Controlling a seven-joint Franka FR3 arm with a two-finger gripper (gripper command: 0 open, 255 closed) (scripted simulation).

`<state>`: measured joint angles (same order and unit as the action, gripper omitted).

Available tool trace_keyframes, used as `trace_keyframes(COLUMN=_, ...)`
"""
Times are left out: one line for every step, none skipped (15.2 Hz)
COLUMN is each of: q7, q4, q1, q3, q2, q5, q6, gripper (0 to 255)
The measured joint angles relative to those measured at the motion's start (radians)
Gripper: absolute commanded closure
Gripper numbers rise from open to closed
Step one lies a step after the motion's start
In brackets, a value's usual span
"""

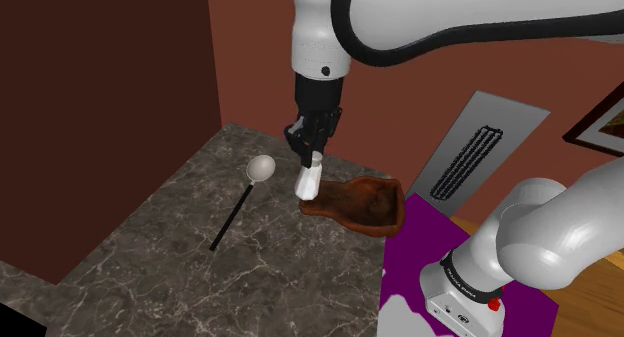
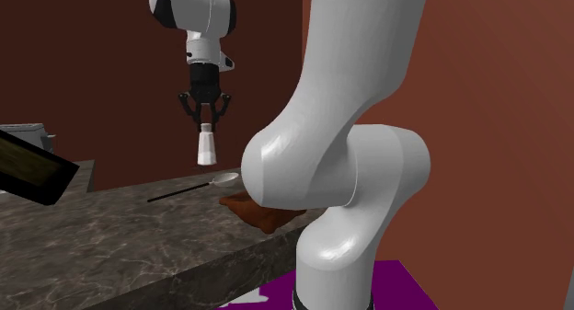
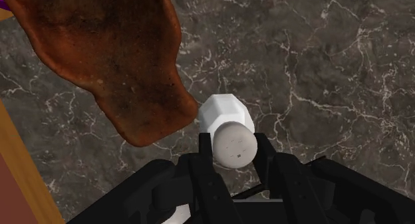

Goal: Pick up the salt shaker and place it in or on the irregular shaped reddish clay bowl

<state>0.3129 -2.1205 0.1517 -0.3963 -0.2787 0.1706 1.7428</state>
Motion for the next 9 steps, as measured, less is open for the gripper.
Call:
trace_keyframes(q7=0.002, q4=0.012, q1=0.000, q3=0.000, q2=-0.002, q5=0.000, q6=-0.014, gripper=255)
trace_keyframes(q7=0.003, q4=0.025, q1=0.000, q3=0.002, q2=-0.005, q5=0.000, q6=-0.029, gripper=255)
trace_keyframes(q7=0.003, q4=0.037, q1=-0.001, q3=0.003, q2=-0.002, q5=-0.001, q6=-0.040, gripper=255)
trace_keyframes(q7=0.005, q4=0.053, q1=-0.002, q3=0.003, q2=0.000, q5=-0.003, q6=-0.053, gripper=255)
trace_keyframes(q7=0.007, q4=0.065, q1=-0.001, q3=0.004, q2=-0.001, q5=-0.003, q6=-0.065, gripper=255)
trace_keyframes(q7=0.007, q4=0.075, q1=-0.002, q3=0.005, q2=-0.001, q5=-0.003, q6=-0.076, gripper=255)
trace_keyframes(q7=-0.004, q4=0.072, q1=-0.005, q3=0.013, q2=-0.016, q5=-0.002, q6=-0.088, gripper=255)
trace_keyframes(q7=-0.015, q4=0.062, q1=-0.006, q3=0.023, q2=-0.038, q5=0.001, q6=-0.101, gripper=255)
trace_keyframes(q7=-0.035, q4=0.050, q1=-0.010, q3=0.038, q2=-0.063, q5=0.002, q6=-0.116, gripper=255)
